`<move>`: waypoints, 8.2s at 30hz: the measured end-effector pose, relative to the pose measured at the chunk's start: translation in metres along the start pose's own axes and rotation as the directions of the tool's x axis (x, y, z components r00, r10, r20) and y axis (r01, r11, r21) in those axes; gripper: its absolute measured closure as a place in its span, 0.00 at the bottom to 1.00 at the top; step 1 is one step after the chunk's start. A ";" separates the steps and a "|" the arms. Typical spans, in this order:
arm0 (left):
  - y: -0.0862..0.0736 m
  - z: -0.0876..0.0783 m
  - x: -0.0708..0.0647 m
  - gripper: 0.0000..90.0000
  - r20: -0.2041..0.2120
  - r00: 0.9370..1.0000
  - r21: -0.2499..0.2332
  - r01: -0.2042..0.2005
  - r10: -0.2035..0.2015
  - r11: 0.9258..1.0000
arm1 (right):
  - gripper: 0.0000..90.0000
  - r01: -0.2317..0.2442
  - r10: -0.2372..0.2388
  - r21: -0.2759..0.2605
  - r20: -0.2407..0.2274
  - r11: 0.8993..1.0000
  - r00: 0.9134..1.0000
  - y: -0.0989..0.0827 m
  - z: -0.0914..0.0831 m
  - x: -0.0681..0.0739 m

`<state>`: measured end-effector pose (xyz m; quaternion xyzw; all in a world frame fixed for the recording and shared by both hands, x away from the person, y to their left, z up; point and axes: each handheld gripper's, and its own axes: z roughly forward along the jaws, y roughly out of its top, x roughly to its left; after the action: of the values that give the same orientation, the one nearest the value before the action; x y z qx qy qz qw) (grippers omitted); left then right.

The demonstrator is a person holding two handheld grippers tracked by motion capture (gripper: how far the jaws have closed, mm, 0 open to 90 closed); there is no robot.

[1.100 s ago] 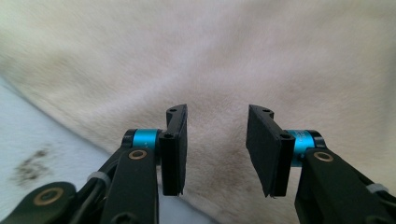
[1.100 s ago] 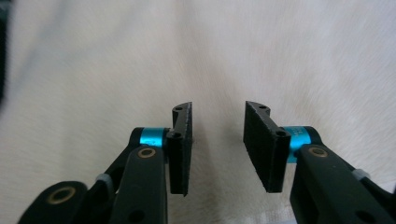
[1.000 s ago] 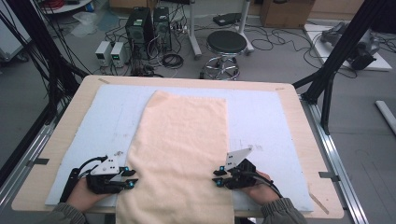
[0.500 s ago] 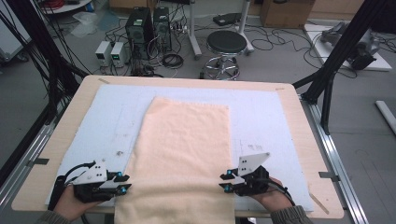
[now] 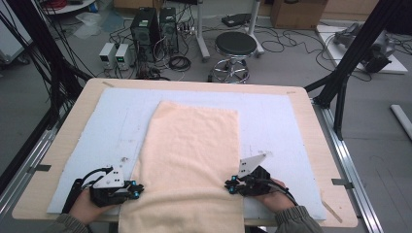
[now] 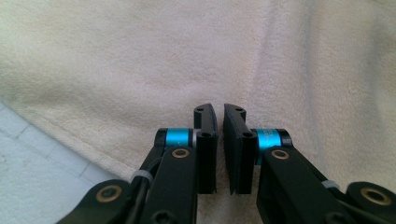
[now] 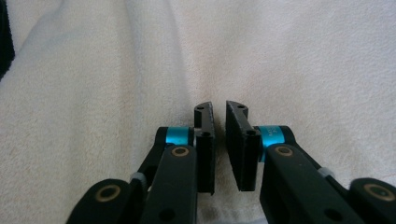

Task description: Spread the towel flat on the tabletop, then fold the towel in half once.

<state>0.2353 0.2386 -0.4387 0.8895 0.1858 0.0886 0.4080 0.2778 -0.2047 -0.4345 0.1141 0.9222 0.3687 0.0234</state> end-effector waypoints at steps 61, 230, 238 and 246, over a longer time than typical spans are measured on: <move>0.020 0.011 0.014 0.59 -0.030 0.998 -0.050 0.057 -0.059 0.997 | 0.82 -0.003 0.003 -0.017 -0.028 1.000 1.000 -0.011 -0.023 0.009; 0.018 -0.031 0.016 0.63 -0.140 0.986 -0.184 0.064 -0.091 0.981 | 0.71 -0.134 0.153 -0.177 0.102 0.975 0.983 0.004 -0.063 0.020; 0.019 0.004 0.034 0.57 -0.093 0.990 -0.097 0.098 -0.107 0.990 | 0.64 -0.159 0.169 -0.139 0.062 0.977 0.984 0.009 -0.033 -0.006; 0.021 0.017 0.029 0.83 -0.079 0.995 -0.034 0.057 -0.060 0.998 | 0.76 -0.152 0.154 -0.050 0.041 0.987 0.987 0.004 0.000 -0.008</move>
<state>0.2726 0.2261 -0.4342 0.8727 0.2265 0.1150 0.4170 0.2862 -0.2032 -0.4319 0.1920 0.9012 0.3881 0.0183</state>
